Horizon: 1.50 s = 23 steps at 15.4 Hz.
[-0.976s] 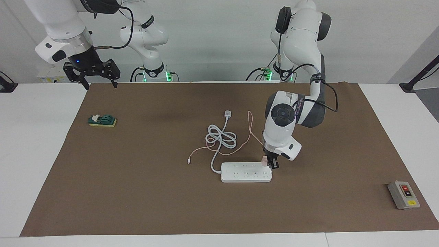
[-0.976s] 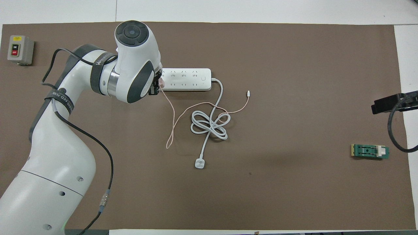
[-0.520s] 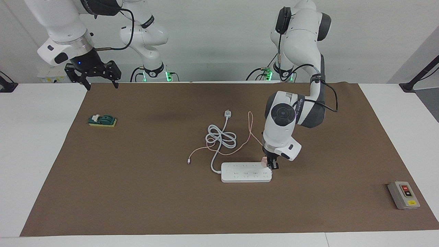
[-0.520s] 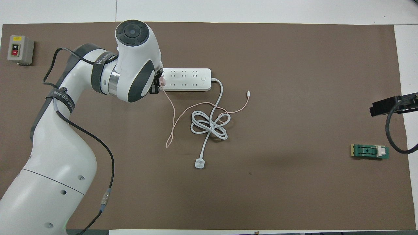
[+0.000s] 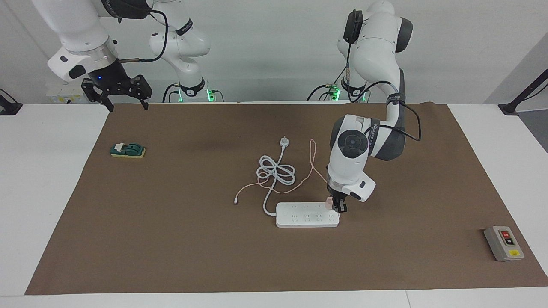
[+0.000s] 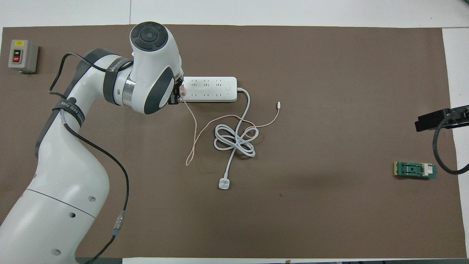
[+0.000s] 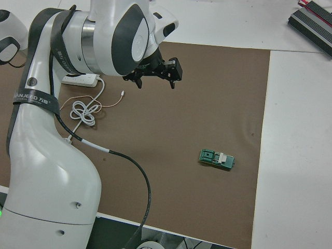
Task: Plug charger into power strip
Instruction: 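Align and push the charger prongs into the strip's end socket with the left gripper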
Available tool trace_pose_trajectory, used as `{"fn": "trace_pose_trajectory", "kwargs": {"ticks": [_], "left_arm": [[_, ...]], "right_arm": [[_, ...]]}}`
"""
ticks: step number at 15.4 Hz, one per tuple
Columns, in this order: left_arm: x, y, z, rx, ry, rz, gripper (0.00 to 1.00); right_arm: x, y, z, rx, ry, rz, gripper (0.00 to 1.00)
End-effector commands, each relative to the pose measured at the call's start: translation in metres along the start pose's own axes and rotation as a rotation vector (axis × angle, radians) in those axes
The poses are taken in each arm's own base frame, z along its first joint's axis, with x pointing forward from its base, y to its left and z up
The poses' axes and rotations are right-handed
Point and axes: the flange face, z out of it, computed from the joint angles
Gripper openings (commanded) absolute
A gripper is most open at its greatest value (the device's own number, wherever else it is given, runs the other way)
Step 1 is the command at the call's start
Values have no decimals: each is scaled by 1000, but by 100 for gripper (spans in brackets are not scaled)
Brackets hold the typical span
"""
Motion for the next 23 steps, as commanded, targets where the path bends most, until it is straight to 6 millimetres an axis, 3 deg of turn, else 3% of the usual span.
{"fn": "trace_pose_trajectory", "kwargs": {"ticks": [1,23], "left_arm": [[-5,2,11,6,16,20,0],[-3,-1,17,34,16,24,0]], "right_arm": [[-8,0,0,1,-3,2,100],[-8,-2,0,3,-3,-1,100]]}}
